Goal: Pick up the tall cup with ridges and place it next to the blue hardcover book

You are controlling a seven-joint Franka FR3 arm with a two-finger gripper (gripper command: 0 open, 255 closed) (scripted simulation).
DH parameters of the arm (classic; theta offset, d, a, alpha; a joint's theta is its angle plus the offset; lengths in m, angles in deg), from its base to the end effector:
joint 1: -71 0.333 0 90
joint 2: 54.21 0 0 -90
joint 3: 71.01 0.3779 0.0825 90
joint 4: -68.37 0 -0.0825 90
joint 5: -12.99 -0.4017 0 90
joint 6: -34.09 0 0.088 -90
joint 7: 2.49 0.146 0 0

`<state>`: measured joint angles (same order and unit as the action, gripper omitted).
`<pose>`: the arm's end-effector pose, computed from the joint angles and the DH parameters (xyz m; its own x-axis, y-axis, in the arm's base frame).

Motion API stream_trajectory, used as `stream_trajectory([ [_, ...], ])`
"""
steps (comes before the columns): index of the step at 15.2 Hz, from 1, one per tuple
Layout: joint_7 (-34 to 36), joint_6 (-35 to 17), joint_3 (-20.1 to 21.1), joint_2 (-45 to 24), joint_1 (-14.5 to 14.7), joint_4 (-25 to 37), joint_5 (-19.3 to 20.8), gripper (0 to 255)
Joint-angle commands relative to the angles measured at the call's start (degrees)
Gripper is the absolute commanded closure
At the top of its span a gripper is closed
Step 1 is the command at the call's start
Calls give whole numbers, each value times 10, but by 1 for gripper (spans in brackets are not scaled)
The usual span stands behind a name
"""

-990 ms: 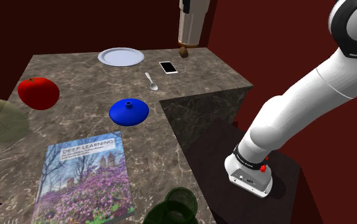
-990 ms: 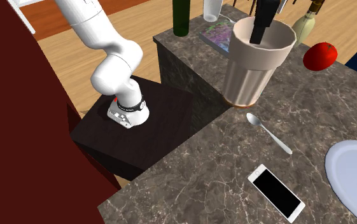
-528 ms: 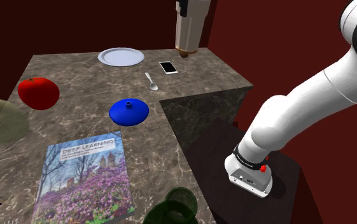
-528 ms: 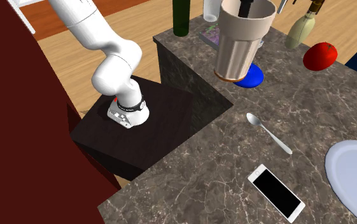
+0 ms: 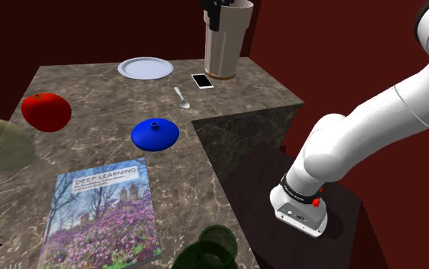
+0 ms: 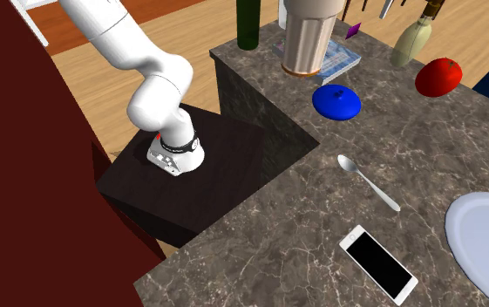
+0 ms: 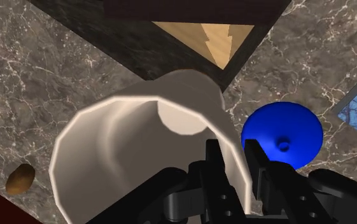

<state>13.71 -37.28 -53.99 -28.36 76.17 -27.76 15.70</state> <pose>0.3184 0.1710 0.7694 0.9965 0.0654 0.0517 0.0561 -0.9849 0.1640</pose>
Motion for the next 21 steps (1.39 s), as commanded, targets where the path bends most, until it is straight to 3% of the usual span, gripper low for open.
stream_trajectory([
  [1,30,8,22,4,7,3,-11,255],
  [10,173,41,134,-23,28,57,-50,255],
  [13,240,54,192,-54,33,97,-57,255],
  [21,229,-12,177,-9,43,-8,-75,255],
])
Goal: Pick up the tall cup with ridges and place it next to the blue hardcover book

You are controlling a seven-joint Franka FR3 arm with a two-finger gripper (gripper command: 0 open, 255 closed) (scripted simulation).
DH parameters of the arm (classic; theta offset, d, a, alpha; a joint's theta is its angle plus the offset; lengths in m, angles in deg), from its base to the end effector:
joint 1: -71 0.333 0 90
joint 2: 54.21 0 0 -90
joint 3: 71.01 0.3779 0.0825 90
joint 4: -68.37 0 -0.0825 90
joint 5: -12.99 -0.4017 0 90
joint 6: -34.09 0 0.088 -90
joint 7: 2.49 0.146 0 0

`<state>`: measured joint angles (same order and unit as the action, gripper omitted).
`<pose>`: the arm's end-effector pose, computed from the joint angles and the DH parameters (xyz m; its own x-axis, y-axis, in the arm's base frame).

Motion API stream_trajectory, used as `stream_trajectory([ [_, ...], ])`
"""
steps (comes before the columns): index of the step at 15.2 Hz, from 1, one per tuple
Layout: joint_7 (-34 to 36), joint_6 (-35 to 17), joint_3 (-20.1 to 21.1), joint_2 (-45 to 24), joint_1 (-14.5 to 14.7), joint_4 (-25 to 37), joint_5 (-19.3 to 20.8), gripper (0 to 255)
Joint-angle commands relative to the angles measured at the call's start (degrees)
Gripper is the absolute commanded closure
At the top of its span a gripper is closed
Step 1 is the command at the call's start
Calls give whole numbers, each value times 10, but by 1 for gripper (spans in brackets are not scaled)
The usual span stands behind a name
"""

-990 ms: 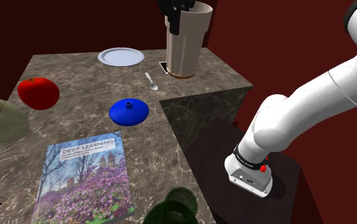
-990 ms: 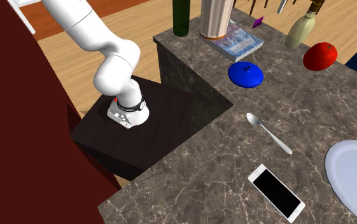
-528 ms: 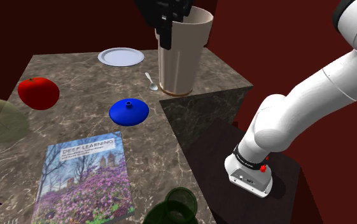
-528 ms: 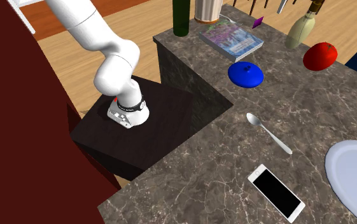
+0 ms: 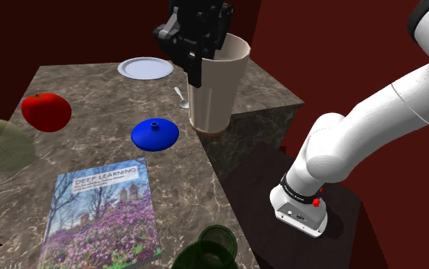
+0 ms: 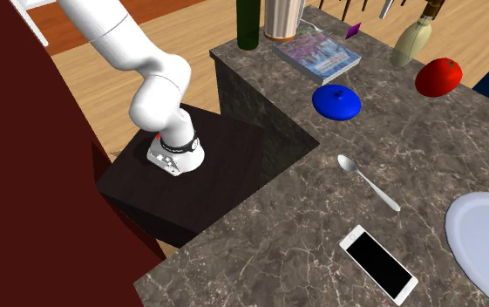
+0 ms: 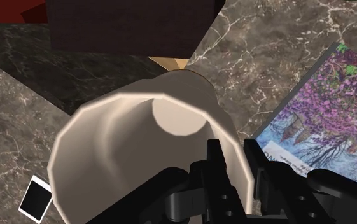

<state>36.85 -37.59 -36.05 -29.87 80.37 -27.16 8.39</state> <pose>0.2179 0.3442 0.7330 0.9966 0.0638 0.0516 0.0545 -0.9848 0.1647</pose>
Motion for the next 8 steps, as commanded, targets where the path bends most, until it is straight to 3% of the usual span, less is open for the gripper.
stream_trajectory([
  [1,-3,-17,-3,11,3,-26,-4,255],
  [8,-7,-70,-7,38,11,-104,-16,255],
])
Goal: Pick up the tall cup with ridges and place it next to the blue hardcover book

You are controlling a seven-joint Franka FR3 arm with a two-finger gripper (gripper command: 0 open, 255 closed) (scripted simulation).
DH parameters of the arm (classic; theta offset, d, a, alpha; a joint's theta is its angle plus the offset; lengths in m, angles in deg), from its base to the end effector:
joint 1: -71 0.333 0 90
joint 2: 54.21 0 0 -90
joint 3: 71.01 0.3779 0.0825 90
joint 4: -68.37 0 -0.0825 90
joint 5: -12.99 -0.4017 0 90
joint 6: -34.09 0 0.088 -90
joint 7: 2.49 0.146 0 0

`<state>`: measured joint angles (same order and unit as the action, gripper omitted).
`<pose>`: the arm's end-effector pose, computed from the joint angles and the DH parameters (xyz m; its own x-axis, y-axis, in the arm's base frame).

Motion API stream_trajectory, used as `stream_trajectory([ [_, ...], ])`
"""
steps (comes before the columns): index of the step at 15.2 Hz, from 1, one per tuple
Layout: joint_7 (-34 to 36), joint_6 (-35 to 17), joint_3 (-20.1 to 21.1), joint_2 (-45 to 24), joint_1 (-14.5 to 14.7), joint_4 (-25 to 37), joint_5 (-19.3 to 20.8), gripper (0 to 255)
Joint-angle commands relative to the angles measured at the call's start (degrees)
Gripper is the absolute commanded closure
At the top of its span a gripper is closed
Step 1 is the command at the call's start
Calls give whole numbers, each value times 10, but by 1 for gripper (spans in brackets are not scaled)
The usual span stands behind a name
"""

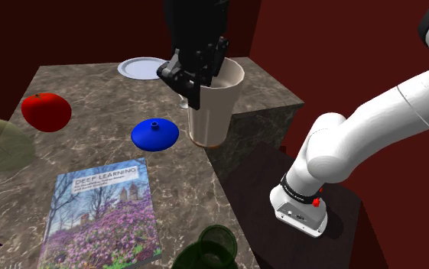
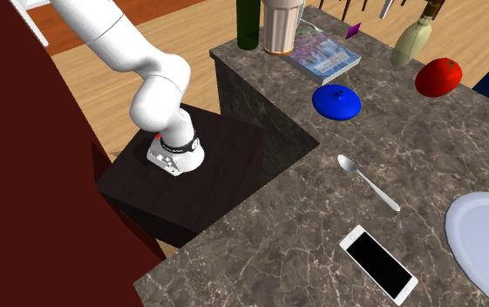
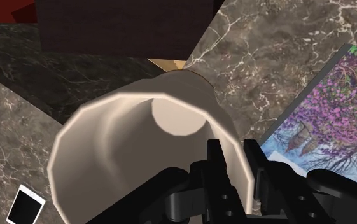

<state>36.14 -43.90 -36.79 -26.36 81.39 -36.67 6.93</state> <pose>0.2159 0.3421 0.6861 0.9967 0.0634 0.0512 0.0542 -0.9849 0.1646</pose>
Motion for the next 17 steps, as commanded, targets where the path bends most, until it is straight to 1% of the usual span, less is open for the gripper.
stream_trajectory([
  [1,0,-14,0,7,2,-19,-3,255],
  [17,0,-131,10,41,18,-168,-25,255],
])
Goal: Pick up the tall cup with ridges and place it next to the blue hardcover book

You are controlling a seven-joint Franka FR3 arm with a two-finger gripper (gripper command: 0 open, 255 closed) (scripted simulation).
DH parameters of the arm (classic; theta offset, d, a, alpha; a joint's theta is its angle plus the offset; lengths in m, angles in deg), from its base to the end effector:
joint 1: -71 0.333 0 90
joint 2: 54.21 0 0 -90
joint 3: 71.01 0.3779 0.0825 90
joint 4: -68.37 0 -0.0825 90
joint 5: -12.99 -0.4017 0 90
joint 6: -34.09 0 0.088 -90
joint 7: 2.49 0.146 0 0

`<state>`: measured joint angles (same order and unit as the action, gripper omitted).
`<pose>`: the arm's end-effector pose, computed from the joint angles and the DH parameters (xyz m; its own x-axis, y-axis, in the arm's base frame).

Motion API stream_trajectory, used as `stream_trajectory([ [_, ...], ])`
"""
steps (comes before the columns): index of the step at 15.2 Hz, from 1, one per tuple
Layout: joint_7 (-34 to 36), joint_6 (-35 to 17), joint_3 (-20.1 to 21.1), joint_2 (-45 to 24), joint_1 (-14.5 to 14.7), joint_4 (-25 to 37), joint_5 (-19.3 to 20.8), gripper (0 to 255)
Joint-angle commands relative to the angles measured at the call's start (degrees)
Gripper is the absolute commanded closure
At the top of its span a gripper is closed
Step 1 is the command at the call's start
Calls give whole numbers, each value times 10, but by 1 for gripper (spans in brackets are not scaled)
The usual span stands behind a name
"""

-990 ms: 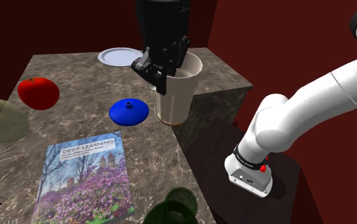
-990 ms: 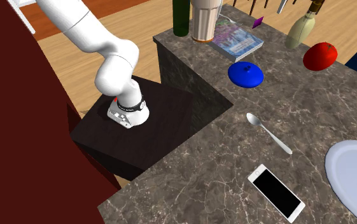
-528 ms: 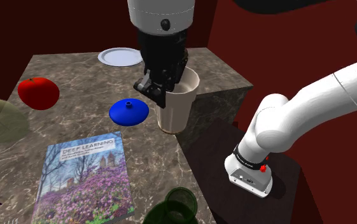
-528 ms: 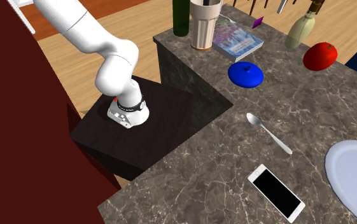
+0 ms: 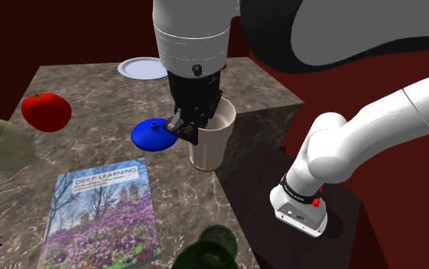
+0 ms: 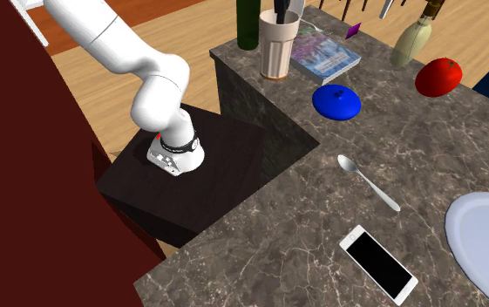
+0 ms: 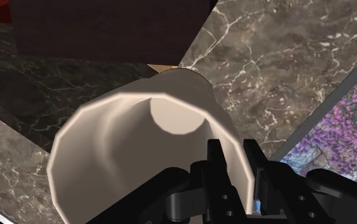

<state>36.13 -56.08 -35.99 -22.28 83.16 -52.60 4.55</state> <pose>0.2116 0.3400 0.5923 0.9966 0.0635 0.0515 0.0543 -0.9849 0.1645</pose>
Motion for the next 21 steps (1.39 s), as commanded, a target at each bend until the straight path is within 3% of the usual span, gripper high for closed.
stream_trajectory([
  [1,1,-17,3,1,1,-17,-2,255],
  [11,6,-91,19,4,7,-94,-13,255],
  [19,7,-94,19,4,7,-96,-14,255],
  [20,7,-94,19,4,7,-96,-14,0],
  [21,7,-94,19,4,7,-96,-14,0],
])
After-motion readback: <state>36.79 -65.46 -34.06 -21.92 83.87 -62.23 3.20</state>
